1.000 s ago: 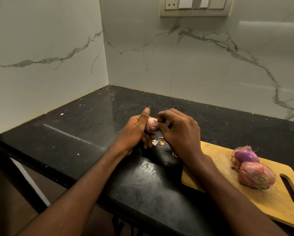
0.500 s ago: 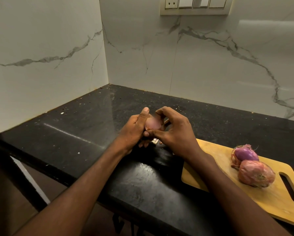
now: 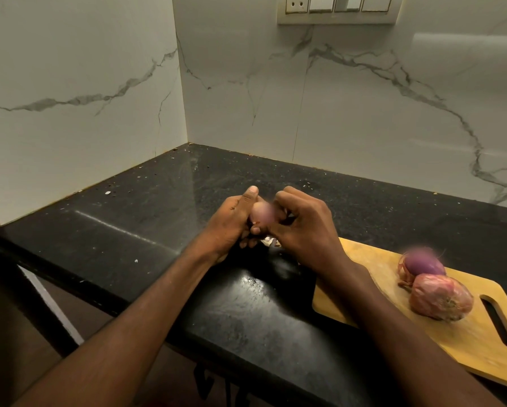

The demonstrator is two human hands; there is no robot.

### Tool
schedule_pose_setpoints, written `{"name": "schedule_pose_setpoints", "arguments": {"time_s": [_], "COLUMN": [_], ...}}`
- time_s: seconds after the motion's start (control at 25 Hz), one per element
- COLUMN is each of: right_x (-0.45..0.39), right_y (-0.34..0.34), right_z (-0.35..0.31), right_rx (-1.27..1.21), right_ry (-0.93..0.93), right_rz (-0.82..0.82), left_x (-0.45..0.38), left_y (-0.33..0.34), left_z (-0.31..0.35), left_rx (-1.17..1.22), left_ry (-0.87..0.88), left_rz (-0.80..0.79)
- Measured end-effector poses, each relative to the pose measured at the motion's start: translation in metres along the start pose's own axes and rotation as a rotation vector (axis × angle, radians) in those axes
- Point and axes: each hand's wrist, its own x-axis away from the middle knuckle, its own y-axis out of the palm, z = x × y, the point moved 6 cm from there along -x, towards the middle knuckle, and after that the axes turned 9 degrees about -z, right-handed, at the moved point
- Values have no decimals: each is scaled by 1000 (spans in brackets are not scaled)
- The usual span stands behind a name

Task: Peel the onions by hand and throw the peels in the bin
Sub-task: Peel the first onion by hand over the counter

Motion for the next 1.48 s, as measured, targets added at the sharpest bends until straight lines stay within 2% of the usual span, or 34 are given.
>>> {"name": "schedule_pose_setpoints", "arguments": {"time_s": [0.08,0.16,0.36,0.52,0.6,1.12,1.32,1.48], "right_x": [0,-1,0,1,1,3,4,3], "right_y": [-2,-2,-3,-7,-7,-13,-14,-14], "right_z": [4,4,4,28,32,10,10,5], "right_rx": [-19,-76,-25,-205,-210,86,3,75], "right_ry": [34,78,37,252,298,108,128,101], "right_rz": [38,3,-1,117,127,111,145,130], "left_x": [-1,0,1,2,1,3,3,3], "left_y": [-1,-3,-4,-6,-8,-6,-6,-8], "left_z": [0,-1,2,4,2,3,6,5], "left_rx": [74,89,94,177,211,301,280,199], "left_ry": [3,-3,14,65,60,21,69,86], "left_rz": [-6,16,60,75,80,1,-6,26]}}
